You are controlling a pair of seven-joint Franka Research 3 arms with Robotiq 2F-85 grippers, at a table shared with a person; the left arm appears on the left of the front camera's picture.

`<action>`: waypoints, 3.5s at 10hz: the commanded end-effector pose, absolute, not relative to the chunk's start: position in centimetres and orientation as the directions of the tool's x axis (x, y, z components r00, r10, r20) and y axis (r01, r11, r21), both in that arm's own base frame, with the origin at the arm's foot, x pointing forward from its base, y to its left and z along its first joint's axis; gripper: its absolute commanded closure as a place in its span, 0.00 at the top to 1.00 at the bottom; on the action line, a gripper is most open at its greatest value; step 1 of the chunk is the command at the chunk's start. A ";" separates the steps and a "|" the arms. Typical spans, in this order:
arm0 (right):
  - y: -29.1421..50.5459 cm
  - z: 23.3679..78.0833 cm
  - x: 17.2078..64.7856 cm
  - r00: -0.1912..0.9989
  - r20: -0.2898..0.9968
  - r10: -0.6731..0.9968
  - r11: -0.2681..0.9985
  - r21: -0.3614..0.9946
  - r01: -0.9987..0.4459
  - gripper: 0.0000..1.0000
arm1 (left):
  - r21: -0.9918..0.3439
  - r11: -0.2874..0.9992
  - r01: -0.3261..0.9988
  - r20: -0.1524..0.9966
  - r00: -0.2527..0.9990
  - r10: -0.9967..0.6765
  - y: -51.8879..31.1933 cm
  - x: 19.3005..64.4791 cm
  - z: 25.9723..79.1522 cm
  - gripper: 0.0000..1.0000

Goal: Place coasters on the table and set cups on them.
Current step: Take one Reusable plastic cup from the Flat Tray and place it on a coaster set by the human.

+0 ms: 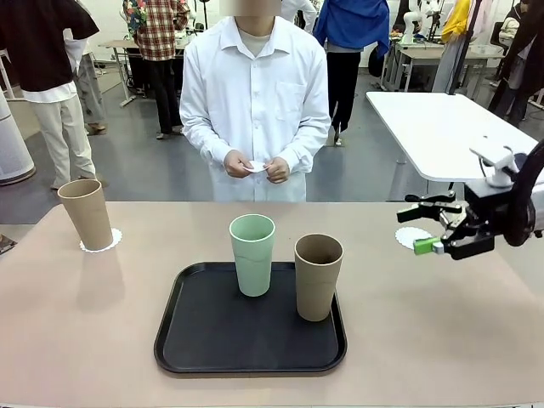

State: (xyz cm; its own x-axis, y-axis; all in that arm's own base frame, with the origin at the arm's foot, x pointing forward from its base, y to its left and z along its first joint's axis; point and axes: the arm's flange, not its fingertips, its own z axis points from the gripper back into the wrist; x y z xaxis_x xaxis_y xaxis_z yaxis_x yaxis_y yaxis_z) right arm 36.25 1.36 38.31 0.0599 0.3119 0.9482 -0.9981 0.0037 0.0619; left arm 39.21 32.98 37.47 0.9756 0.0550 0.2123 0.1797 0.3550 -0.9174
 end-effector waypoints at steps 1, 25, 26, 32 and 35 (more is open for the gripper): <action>2.1 35.6 36.2 0.059 0.952 0.299 0.015 0.057 -0.998 1.00 | -0.919 0.348 0.187 0.219 0.974 0.056 33.0 39.0 37.7 1.00; 8.1 25.7 40.8 0.112 0.986 0.122 0.000 0.113 -0.994 1.00 | -0.919 0.348 0.187 0.219 0.974 0.056 33.0 39.0 37.7 1.00; 8.5 25.5 41.0 0.103 0.988 0.115 -0.010 0.104 -0.994 1.00 | -0.919 0.348 0.187 0.219 0.974 0.056 33.0 39.0 37.7 1.00; 10.3 23.4 42.1 0.100 0.990 0.096 -0.068 0.107 -0.992 1.00 | -0.919 0.348 0.187 0.219 0.974 0.056 33.0 39.0 37.7 1.00; 11.3 22.4 42.1 0.116 0.987 0.112 -0.095 0.127 -0.987 1.00 | -0.919 0.348 0.187 0.219 0.974 0.056 33.0 39.0 37.7 1.00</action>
